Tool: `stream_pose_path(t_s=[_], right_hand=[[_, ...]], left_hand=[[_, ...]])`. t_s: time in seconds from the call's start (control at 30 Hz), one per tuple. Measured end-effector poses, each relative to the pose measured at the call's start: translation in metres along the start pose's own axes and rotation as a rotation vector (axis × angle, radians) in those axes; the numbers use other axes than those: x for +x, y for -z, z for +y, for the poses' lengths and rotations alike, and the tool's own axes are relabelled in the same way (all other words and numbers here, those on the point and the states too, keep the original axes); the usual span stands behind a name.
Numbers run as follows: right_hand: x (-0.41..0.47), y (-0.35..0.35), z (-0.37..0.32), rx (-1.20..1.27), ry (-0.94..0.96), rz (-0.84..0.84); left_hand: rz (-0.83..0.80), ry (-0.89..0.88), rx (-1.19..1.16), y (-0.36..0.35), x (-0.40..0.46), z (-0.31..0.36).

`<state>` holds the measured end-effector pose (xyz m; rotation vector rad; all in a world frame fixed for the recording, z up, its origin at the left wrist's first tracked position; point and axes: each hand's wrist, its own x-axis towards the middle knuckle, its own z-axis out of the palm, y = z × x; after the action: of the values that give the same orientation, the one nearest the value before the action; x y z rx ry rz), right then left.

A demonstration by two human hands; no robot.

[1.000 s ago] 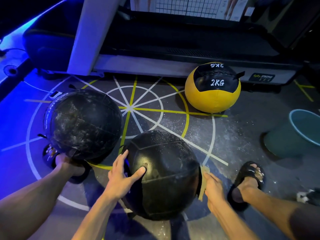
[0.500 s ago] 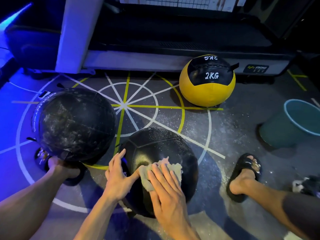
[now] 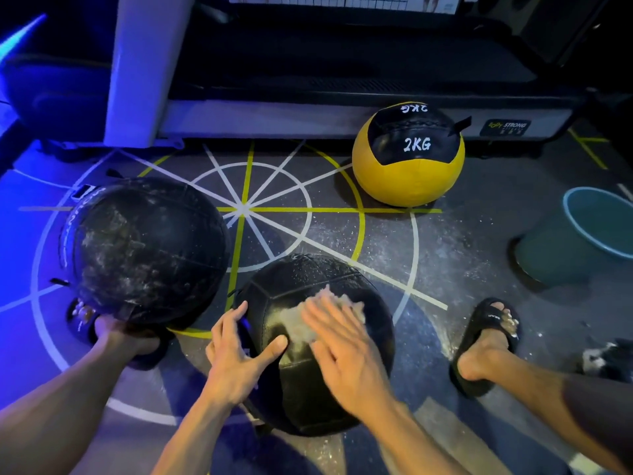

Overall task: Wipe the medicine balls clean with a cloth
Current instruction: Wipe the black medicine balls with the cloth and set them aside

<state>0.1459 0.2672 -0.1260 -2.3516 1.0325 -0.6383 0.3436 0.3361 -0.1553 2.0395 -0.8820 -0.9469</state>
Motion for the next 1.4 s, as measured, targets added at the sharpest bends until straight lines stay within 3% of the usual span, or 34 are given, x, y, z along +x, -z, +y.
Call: stream_pose_path(t_s=[0.03, 0.13, 0.17, 0.23, 0.33, 0.4, 0.47, 0.57, 0.63, 0.73, 0.8, 0.9, 0.97, 1.07, 1.2, 1.4], right_hand=[[0.008, 0.006, 0.021, 0.027, -0.124, 0.03], [0.037, 0.034, 0.073, 0.157, -0.753, 0.098], [0.038, 0.035, 0.073, 0.168, -0.824, 0.114], [0.036, 0.023, 0.043, 0.169, -0.644, 0.139], [0.022, 0.008, -0.016, -0.018, -0.045, -0.108], [0.025, 0.009, -0.012, -0.107, 0.111, -0.198], [0.047, 0.022, 0.016, 0.024, -0.108, -0.131], [0.08, 0.039, 0.051, 0.145, -0.62, -0.017], [0.084, 0.034, 0.031, 0.084, -0.538, -0.044], [0.073, 0.011, -0.03, -0.067, -0.045, -0.309], [0.075, 0.009, -0.031, -0.121, 0.036, -0.344], [0.093, 0.029, 0.014, 0.059, -0.328, -0.18], [0.097, 0.049, 0.038, 0.043, -0.615, -0.167], [0.094, 0.068, 0.05, 0.081, -0.814, -0.156], [0.085, 0.076, 0.046, 0.142, -0.853, -0.021], [0.033, 0.046, 0.03, 0.11, -0.729, 0.011]], left_hand=[[-0.001, -0.002, -0.01, 0.0, 0.0, 0.0], [0.004, -0.012, 0.019, -0.002, -0.002, 0.002], [0.007, -0.023, 0.015, -0.004, -0.002, 0.003], [0.011, -0.032, 0.001, -0.007, 0.0, 0.005], [0.02, -0.067, 0.053, -0.007, 0.002, 0.004], [0.009, -0.062, 0.032, -0.007, 0.001, 0.005], [0.007, -0.024, 0.006, -0.007, 0.001, 0.007], [-0.001, -0.001, 0.044, -0.012, 0.0, 0.008], [0.011, -0.005, 0.037, -0.014, 0.0, 0.008], [0.009, -0.013, 0.068, -0.014, 0.002, 0.012], [-0.009, -0.009, 0.066, -0.012, 0.0, 0.011], [-0.015, 0.006, 0.026, -0.009, -0.002, 0.01], [-0.051, 0.012, 0.034, -0.008, -0.006, 0.017], [-0.051, 0.014, 0.009, -0.005, -0.008, 0.023], [-0.075, 0.039, 0.002, -0.001, -0.012, 0.031], [-0.091, 0.038, 0.055, -0.002, -0.025, 0.04]])
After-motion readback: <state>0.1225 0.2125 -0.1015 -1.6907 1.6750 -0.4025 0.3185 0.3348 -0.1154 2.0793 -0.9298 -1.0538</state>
